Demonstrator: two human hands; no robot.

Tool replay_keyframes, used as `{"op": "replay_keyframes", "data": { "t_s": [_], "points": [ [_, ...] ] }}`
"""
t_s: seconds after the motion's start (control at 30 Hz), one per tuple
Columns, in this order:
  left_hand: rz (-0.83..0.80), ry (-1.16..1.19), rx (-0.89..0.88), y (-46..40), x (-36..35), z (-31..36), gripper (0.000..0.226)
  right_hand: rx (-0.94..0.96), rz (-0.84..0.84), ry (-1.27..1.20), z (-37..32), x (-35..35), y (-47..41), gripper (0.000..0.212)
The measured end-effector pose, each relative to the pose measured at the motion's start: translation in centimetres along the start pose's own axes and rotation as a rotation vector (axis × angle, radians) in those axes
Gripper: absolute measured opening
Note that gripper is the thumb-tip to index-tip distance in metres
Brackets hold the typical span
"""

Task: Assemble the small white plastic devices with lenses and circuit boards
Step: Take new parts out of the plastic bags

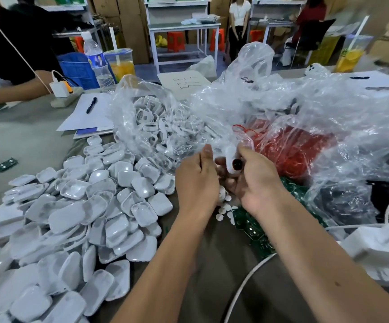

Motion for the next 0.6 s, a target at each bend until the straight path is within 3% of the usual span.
{"op": "replay_keyframes", "data": {
  "t_s": [0.13, 0.23, 0.3, 0.43, 0.6],
  "points": [
    [0.058, 0.071, -0.068, -2.9, -1.5, 3.2, 0.061, -0.038, 0.002, -0.166, -5.2, -0.6, -1.3, 0.026],
    [0.08, 0.029, -0.163, -6.0, -3.2, 6.1, 0.056, 0.062, 0.029, -0.154, -10.7, -0.6, -3.3, 0.018],
    [0.066, -0.049, -0.2, -8.1, -4.8, 7.2, 0.055, 0.138, 0.102, -0.062, -14.4, 0.2, -5.1, 0.013],
    [-0.009, -0.214, -0.259, -11.3, -8.2, 7.9, 0.044, 0.159, 0.16, 0.112, -19.1, 2.1, -10.1, 0.024],
    [-0.001, -0.195, -0.205, -15.4, -9.8, 7.2, 0.011, 0.05, 0.109, 0.662, -21.7, 3.3, -16.6, 0.014]
  ]
}}
Point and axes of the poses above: each hand's wrist, its own y-axis away from the middle knuckle, its own x-axis out of the back of the hand, z = x × y, the point moved 9 cm from there along -y, towards the middle knuckle, and after that the axes turned 15 degrees about y, right-handed, at the moved point
